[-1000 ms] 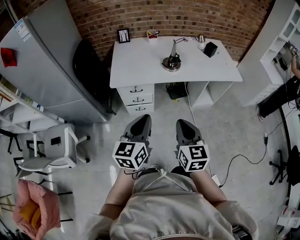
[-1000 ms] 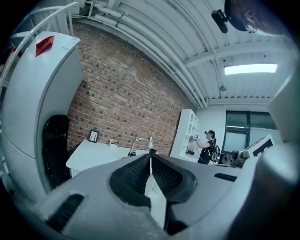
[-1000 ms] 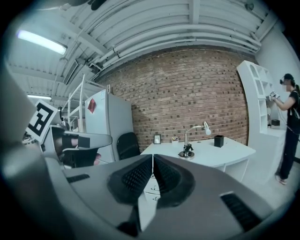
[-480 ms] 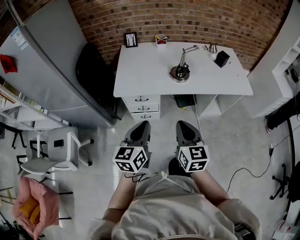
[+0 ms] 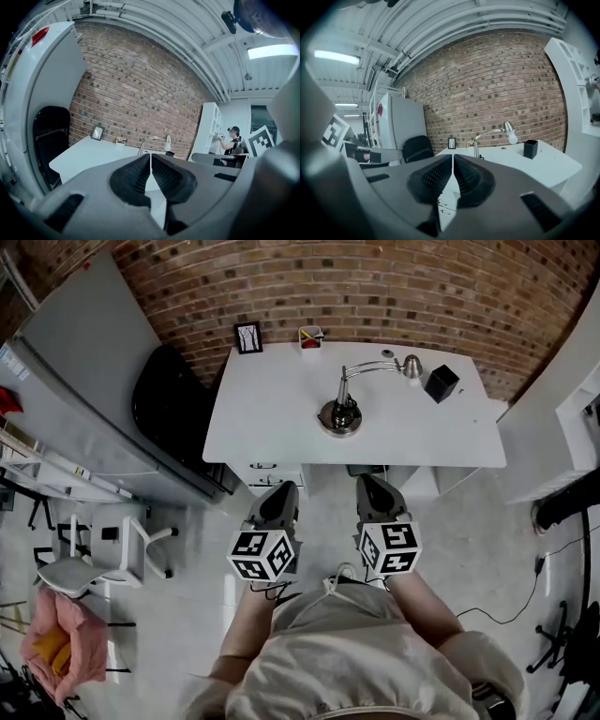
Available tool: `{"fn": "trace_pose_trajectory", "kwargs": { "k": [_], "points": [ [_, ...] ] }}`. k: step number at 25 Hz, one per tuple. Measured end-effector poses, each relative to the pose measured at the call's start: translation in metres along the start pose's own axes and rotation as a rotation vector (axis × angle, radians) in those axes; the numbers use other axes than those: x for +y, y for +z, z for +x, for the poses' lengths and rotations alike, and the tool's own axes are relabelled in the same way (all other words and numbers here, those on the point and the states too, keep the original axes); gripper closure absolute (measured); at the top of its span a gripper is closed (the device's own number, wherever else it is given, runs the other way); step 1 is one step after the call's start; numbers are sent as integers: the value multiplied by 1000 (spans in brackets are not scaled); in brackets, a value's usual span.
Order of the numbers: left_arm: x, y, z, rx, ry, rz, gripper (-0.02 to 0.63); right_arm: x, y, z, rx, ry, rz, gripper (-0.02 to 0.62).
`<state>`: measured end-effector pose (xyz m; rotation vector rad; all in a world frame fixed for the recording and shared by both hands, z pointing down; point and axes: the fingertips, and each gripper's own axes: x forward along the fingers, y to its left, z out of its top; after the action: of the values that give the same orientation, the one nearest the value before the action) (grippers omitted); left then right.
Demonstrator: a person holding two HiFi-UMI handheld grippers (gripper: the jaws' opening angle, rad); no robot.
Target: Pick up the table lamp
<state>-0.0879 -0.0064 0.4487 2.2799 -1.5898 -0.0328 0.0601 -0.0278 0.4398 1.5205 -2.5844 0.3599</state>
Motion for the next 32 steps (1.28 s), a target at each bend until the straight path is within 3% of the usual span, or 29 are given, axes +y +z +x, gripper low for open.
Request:
{"fn": "trace_pose_trajectory", "kwargs": {
  "k": [4, 9, 16, 21, 27, 32],
  "points": [
    [-20, -17, 36, 48, 14, -10, 581, -41, 0, 11, 19, 13, -3, 566],
    [-27, -32, 62, 117, 23, 44, 581, -79, -8, 28, 38, -9, 57, 566],
    [-2, -31, 102, 140, 26, 37, 581, -89, -16, 66, 89, 13, 61, 566],
    [22, -18, 147, 153, -33, 1, 581, -100, -13, 104, 120, -34, 53, 566],
    [64, 5, 205, 183, -93, 25, 581, -108, -9, 168, 156, -100, 31, 566],
    [102, 9, 242, 221, -123, -1, 581, -107, -13, 215, 192, -131, 22, 566]
  ]
}}
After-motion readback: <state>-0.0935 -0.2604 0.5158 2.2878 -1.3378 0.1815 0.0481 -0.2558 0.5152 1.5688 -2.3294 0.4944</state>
